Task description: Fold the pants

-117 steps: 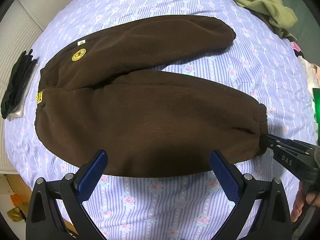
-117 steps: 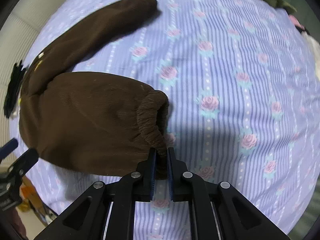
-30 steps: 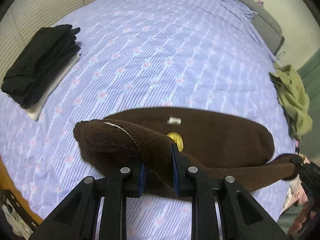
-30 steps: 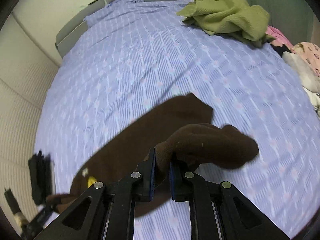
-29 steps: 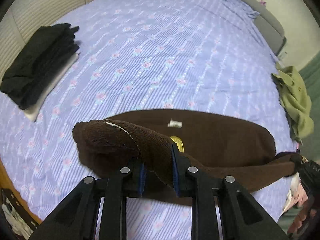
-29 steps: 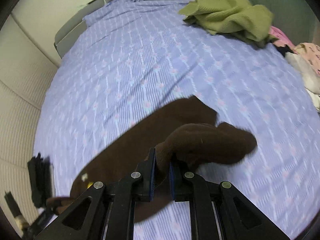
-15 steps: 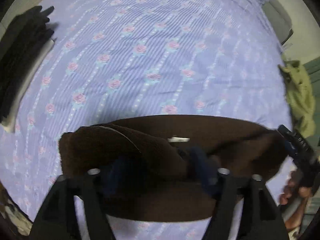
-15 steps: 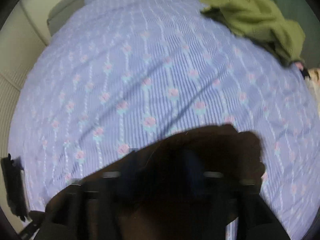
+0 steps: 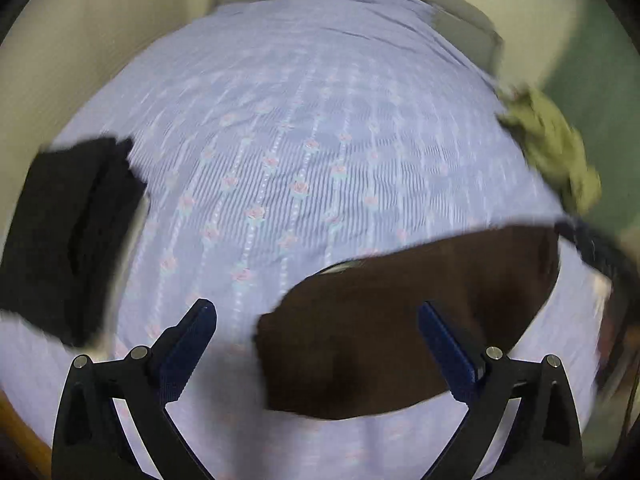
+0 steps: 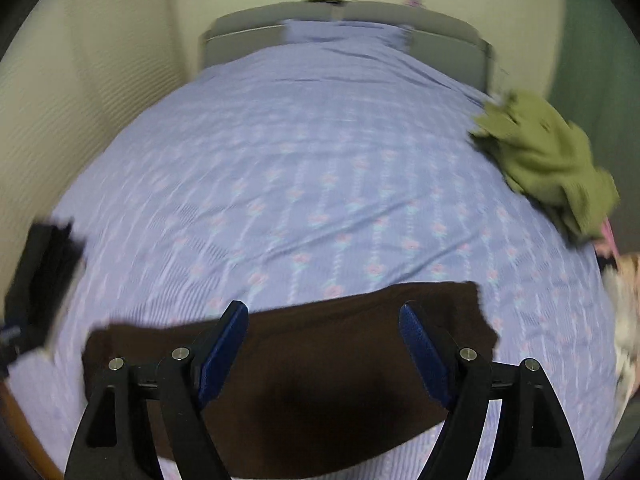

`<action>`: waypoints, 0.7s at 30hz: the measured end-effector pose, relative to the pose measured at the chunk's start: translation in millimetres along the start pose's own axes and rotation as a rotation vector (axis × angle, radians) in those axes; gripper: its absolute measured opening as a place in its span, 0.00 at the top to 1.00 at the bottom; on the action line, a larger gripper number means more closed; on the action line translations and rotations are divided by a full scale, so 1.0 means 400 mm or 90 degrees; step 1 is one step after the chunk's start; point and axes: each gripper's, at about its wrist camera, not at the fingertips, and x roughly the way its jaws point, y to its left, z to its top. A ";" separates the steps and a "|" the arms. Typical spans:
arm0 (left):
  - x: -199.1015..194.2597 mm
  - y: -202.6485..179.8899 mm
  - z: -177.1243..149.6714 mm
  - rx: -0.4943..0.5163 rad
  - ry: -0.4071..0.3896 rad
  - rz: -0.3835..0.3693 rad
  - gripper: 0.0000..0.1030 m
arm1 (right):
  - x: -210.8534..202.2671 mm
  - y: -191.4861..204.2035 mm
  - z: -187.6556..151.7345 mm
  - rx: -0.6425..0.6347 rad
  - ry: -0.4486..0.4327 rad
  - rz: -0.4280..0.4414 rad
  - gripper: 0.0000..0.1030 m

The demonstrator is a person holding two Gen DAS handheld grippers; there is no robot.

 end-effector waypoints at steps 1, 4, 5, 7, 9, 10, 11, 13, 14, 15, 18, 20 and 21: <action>0.015 0.015 -0.002 0.021 0.005 -0.010 0.05 | 0.012 0.028 -0.015 -0.025 0.007 0.003 0.24; 0.064 0.053 -0.002 0.045 0.021 -0.053 0.07 | 0.059 0.080 -0.055 -0.043 0.043 0.033 0.24; 0.087 0.060 -0.001 0.039 0.029 -0.070 0.08 | 0.075 0.090 -0.065 -0.036 0.060 0.046 0.24; 0.128 0.080 0.004 0.020 0.047 -0.095 0.15 | 0.100 0.104 -0.080 -0.028 0.083 0.052 0.24; 0.173 0.088 -0.002 -0.006 0.071 -0.119 0.17 | 0.118 0.114 -0.087 -0.034 0.091 0.038 0.24; 0.200 0.095 -0.004 -0.020 0.086 -0.130 0.20 | 0.124 0.121 -0.093 -0.037 0.092 0.030 0.24; 0.218 0.095 -0.014 -0.034 0.095 -0.134 0.21 | 0.130 0.120 -0.096 -0.036 0.094 0.019 0.24; 0.261 0.094 -0.028 -0.054 0.125 -0.131 0.42 | 0.146 0.110 -0.103 -0.026 0.103 0.010 0.24; 0.274 0.094 -0.034 -0.058 0.134 -0.114 0.50 | 0.153 0.101 -0.103 -0.021 0.109 0.002 0.24; 0.286 0.095 -0.040 -0.064 0.143 -0.078 0.52 | 0.157 0.094 -0.104 -0.018 0.112 -0.005 0.24; 0.301 0.087 -0.048 -0.100 0.160 0.013 0.44 | 0.155 0.075 -0.097 -0.020 0.108 -0.035 0.24; 0.290 0.056 -0.040 -0.059 0.149 0.092 0.30 | 0.149 0.058 -0.089 -0.020 0.102 -0.042 0.24; 0.273 0.035 -0.034 -0.034 0.135 0.115 0.31 | 0.143 0.044 -0.086 -0.018 0.097 -0.046 0.24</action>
